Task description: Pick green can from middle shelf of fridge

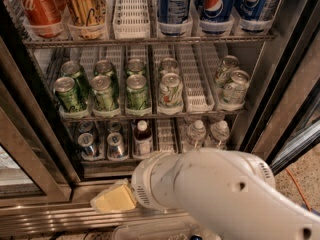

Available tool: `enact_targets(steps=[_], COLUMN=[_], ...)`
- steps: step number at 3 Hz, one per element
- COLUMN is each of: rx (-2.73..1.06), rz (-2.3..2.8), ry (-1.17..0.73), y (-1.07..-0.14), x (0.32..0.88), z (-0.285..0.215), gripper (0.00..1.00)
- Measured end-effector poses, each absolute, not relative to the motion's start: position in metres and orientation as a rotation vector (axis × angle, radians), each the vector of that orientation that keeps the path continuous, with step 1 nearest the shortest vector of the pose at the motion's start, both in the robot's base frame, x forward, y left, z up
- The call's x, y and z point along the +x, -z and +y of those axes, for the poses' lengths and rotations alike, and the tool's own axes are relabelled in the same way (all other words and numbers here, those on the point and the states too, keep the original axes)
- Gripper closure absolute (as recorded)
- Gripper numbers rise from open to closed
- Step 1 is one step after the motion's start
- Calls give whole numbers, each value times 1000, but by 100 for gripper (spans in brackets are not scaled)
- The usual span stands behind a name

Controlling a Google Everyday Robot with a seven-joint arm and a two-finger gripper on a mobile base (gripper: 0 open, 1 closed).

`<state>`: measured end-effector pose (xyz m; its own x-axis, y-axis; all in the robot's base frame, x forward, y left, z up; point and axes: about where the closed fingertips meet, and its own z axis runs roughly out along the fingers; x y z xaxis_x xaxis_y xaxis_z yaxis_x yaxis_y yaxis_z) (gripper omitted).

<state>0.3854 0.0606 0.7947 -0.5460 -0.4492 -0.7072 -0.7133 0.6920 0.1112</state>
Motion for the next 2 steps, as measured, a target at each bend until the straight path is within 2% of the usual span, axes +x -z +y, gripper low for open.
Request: enact_targets(steps=[1,2], rx=[-806,-752], rz=[2209,2224], ry=[-410,-419], y=[-798,-800], x=[393,396], z=[58,60], gripper=[0,0])
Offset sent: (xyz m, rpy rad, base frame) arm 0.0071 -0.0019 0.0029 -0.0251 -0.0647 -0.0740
